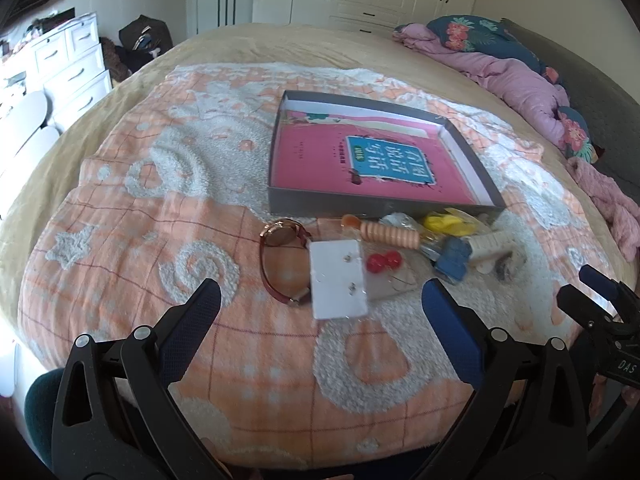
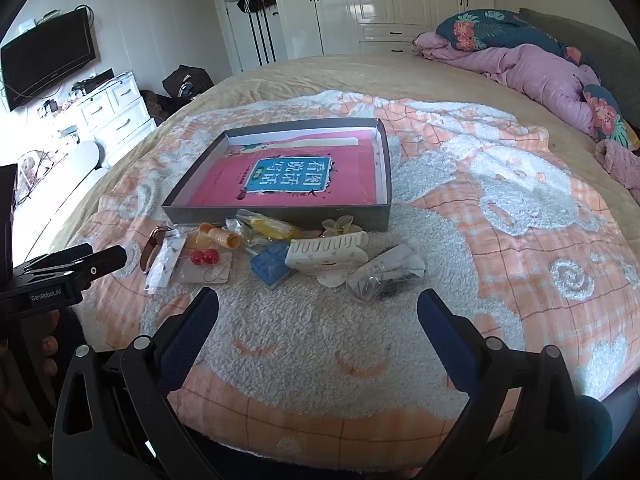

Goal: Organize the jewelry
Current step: 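Grasp the red-strap watch with the left tool while the right tool reaches for the clear bag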

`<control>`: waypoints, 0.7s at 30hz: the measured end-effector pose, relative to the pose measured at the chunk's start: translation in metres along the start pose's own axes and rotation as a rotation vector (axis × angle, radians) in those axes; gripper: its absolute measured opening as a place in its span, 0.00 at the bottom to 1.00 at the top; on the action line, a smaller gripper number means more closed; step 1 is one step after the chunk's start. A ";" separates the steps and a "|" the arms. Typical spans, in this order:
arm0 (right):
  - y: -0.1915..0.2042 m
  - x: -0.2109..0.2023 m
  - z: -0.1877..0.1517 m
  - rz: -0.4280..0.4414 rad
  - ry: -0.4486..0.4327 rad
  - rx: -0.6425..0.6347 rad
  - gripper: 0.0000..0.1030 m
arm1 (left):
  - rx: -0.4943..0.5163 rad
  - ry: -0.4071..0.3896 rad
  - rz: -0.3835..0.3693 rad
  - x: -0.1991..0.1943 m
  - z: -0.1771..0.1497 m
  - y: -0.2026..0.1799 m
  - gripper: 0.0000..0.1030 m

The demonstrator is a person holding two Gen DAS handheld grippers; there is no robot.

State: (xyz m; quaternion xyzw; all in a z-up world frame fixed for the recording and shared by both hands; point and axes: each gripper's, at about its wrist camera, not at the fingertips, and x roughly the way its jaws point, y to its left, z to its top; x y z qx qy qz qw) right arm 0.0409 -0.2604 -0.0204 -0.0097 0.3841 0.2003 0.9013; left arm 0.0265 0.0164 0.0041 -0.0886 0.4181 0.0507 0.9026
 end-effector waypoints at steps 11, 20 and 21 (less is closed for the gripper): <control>-0.039 0.027 0.020 -0.068 0.015 0.037 0.96 | -0.083 0.091 -0.029 0.026 -0.003 0.036 0.91; -0.061 0.048 0.022 -0.102 0.048 0.071 0.96 | -0.108 0.117 0.002 0.059 0.011 0.061 0.88; -0.063 0.050 0.022 -0.102 0.052 0.072 0.96 | -0.100 0.118 0.014 0.063 0.012 0.062 0.84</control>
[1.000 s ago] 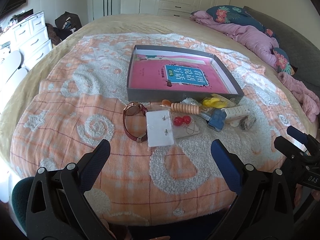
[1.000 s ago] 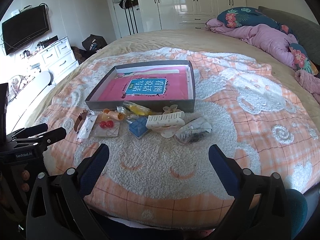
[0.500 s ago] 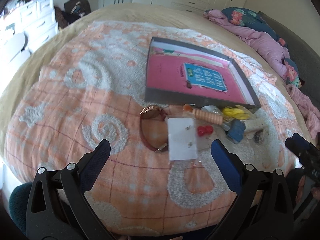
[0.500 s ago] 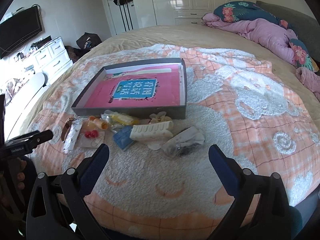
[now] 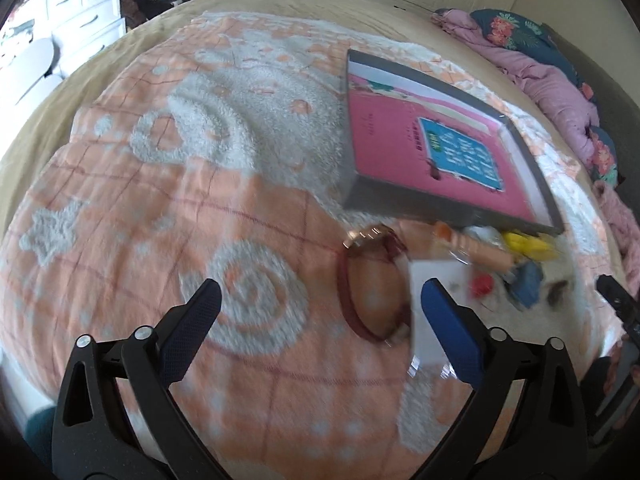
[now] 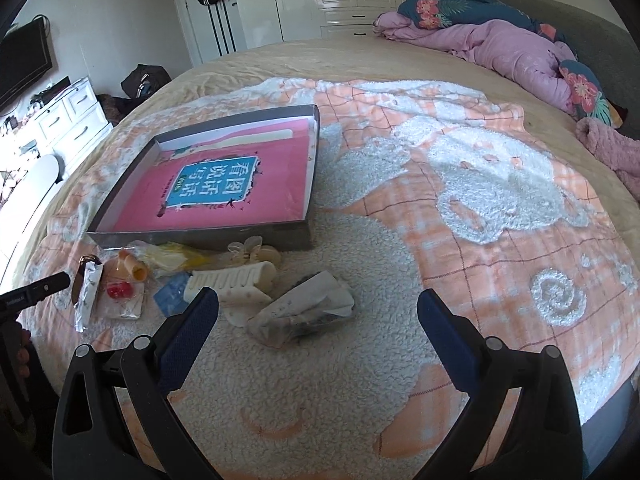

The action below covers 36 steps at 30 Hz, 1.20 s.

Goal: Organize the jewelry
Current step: 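Grasp the red-strap watch with the left tool while the right tool reaches for the clear bag, then carry the watch into the gray box with the left tool while the right tool drops the clear bag there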

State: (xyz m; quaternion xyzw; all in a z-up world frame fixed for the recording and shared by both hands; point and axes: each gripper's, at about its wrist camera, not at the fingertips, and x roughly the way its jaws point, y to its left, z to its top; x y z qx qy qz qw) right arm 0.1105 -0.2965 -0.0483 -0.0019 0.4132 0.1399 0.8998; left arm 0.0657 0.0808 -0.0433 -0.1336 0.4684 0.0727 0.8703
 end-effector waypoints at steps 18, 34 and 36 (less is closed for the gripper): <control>-0.011 0.037 -0.004 0.044 0.094 0.030 0.96 | 0.140 0.030 -0.002 0.033 0.014 -0.018 0.06; -0.004 0.061 -0.003 0.186 0.157 -0.097 0.73 | 0.114 -0.074 -0.037 0.000 0.027 -0.008 0.01; -0.001 0.056 -0.005 0.175 0.143 -0.130 0.71 | 0.115 -0.088 -0.041 -0.006 0.030 -0.008 0.01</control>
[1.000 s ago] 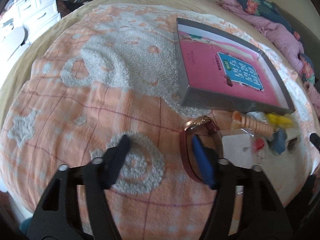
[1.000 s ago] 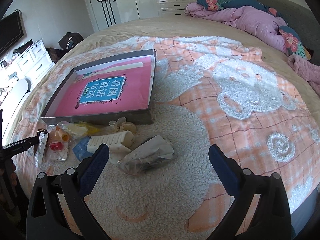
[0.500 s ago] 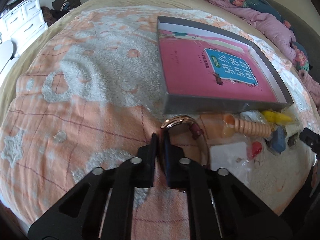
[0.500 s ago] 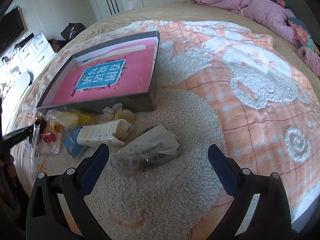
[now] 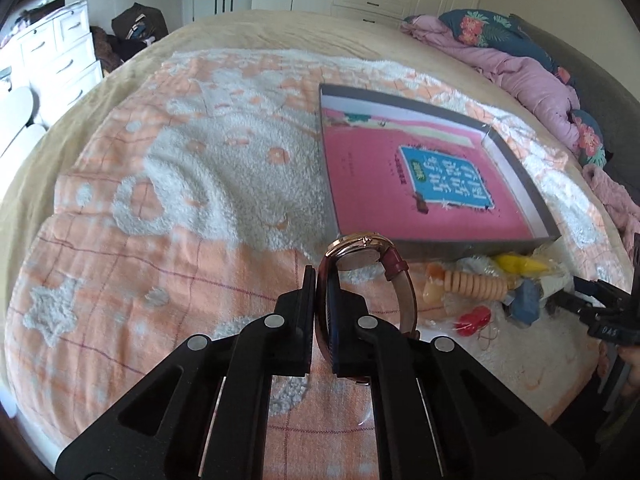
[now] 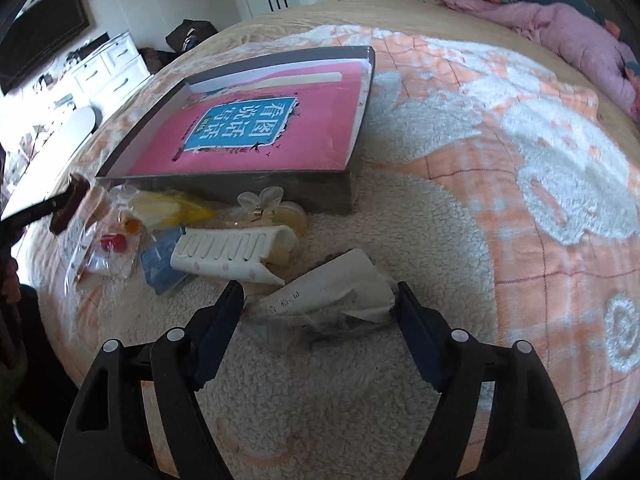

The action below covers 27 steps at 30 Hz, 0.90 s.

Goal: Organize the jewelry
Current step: 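Carry the watch into the gray box with the left tool while the right tool drops the clear bag there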

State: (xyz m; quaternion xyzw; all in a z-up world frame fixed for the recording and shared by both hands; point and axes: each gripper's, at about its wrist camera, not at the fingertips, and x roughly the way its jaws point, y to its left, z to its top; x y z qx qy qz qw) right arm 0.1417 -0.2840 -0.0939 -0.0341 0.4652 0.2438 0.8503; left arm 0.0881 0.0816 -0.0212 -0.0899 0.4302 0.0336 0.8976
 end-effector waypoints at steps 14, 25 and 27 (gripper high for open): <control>-0.015 -0.059 0.005 -0.044 -0.146 0.088 0.69 | 0.014 -0.065 -0.014 -0.019 0.027 -0.005 0.01; 0.005 -0.067 0.073 -0.006 -0.253 -0.001 0.69 | 0.019 -0.087 -0.034 -0.007 0.055 -0.018 0.01; 0.008 -0.061 0.084 0.004 -0.257 -0.010 0.69 | 0.016 -0.088 -0.038 -0.003 0.058 -0.020 0.01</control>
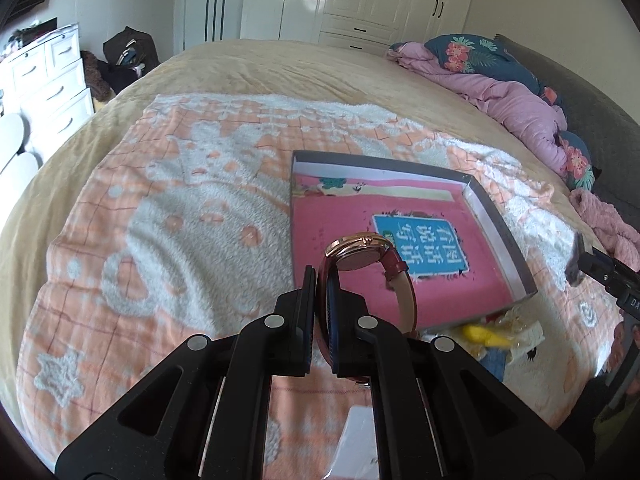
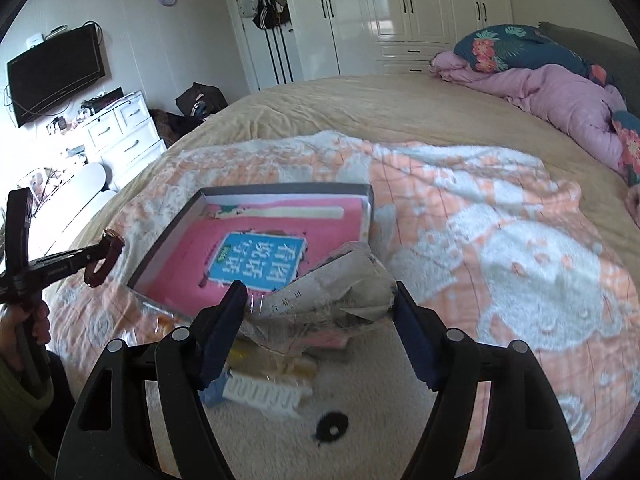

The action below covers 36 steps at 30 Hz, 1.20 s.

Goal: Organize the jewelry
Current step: 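Carry the watch into the gray box with the left tool while the right tool drops the clear bag there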

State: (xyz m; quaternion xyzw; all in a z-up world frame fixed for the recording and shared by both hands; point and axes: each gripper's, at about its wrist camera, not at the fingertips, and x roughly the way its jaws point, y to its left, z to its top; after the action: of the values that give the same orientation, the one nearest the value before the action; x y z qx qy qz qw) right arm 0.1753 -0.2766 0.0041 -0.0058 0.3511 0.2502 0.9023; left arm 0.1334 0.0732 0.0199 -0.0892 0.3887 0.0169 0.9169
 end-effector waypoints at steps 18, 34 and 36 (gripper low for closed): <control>0.016 0.090 0.013 0.070 0.122 -0.019 0.69 | -0.001 0.064 -0.018 0.060 0.007 -0.010 0.01; 0.008 0.118 -0.006 0.067 0.198 0.023 0.72 | 0.026 0.119 -0.024 0.085 -0.001 -0.010 0.04; 0.009 0.119 -0.005 0.068 0.199 0.024 0.73 | 0.026 0.119 -0.021 0.085 -0.001 -0.010 0.06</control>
State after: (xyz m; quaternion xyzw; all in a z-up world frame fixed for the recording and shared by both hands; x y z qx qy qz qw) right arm 0.2428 -0.2169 -0.0738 -0.0079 0.4422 0.2746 0.8538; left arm 0.1930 0.0601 -0.0403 -0.0822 0.4416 -0.0033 0.8934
